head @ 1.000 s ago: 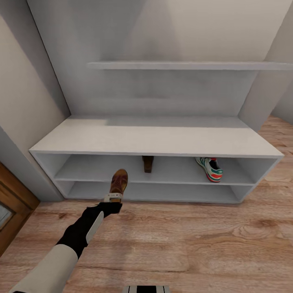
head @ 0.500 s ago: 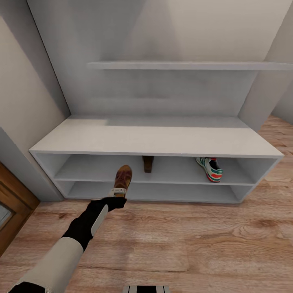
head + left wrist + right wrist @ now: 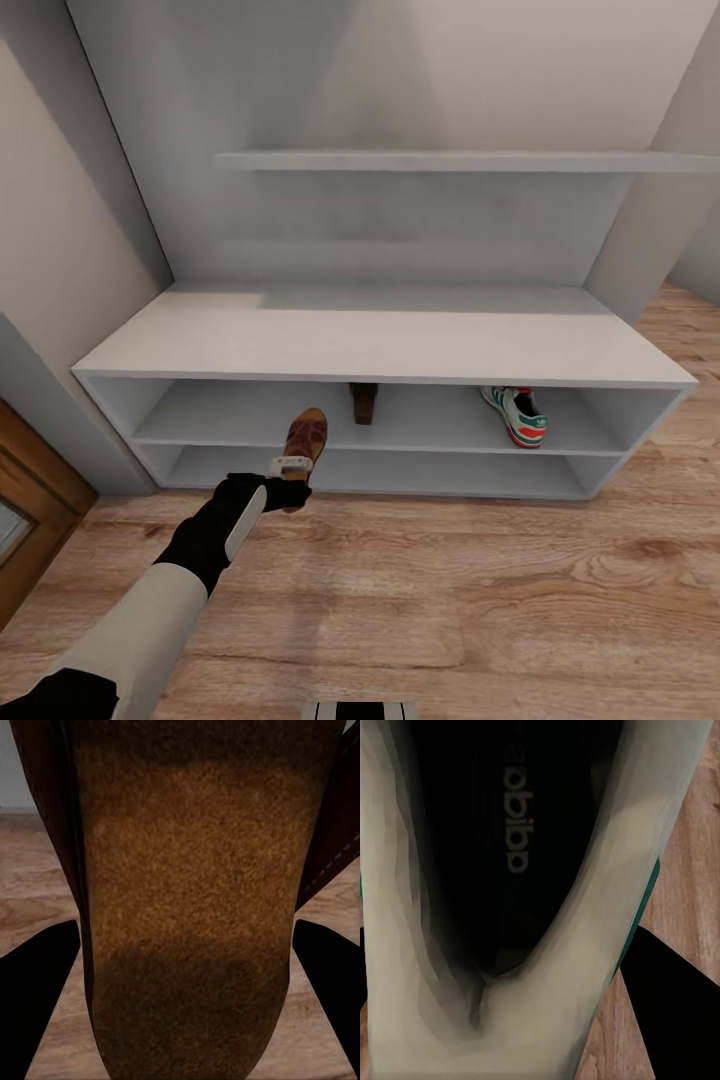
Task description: Pick up the two gym shoes and the two sandals from the corridor floor and place them onto the hallstand (shoe rack) in the corridor, making sure they are on the rack and not on the floor. Arrange them so the two gym shoes are next to each other and the two sandals are next to each other.
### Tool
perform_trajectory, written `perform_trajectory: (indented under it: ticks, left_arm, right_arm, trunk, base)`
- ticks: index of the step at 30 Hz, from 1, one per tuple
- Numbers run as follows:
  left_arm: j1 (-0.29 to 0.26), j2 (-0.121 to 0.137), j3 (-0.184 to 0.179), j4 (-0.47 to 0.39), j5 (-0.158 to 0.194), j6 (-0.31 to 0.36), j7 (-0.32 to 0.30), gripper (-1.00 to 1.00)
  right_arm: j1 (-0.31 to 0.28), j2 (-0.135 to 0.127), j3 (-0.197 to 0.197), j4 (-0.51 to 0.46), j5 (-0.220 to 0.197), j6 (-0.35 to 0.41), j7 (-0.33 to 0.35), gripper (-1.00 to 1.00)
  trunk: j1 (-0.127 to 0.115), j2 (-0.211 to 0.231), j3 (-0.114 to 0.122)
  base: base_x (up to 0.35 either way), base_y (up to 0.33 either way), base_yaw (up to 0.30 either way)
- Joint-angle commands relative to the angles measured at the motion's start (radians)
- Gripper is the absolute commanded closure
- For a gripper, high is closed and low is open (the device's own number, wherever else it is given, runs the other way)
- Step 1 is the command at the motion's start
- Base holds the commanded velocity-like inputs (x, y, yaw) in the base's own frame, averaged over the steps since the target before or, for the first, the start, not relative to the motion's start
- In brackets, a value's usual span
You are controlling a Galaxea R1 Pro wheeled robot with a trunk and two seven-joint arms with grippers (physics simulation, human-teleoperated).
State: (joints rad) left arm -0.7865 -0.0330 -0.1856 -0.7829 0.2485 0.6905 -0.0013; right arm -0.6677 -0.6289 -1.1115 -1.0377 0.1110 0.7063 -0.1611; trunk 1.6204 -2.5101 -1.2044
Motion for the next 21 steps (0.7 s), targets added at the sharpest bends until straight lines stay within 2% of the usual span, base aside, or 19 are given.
perform_trajectory:
  ticks: [1, 8, 21]
  left_arm:
    - [0.0, 0.0, 0.0, -0.001, 0.002, 0.004, 0.0, 1.0]
    - [0.0, 0.0, -0.001, -0.001, 0.002, 0.003, 0.0, 1.0]
    - [0.0, -0.001, -0.001, -0.001, 0.002, 0.003, 0.0, 1.0]
  right_arm:
    - [-0.001, 0.0, -0.001, -0.001, 0.01, 0.006, 0.003, 1.0]
    - [-0.001, -0.001, -0.002, -0.001, 0.01, 0.006, 0.003, 1.0]
    - [-0.001, -0.001, -0.001, -0.001, 0.01, 0.006, 0.003, 1.0]
  trunk:
    - [0.0, 0.0, -0.001]
    - [0.0, 0.0, -0.001]
    - [0.0, 0.0, -0.001]
  base:
    - [0.0, 0.0, 0.0]
    - [0.03, 0.0, 0.0]
    - [0.29, 0.0, 0.0]
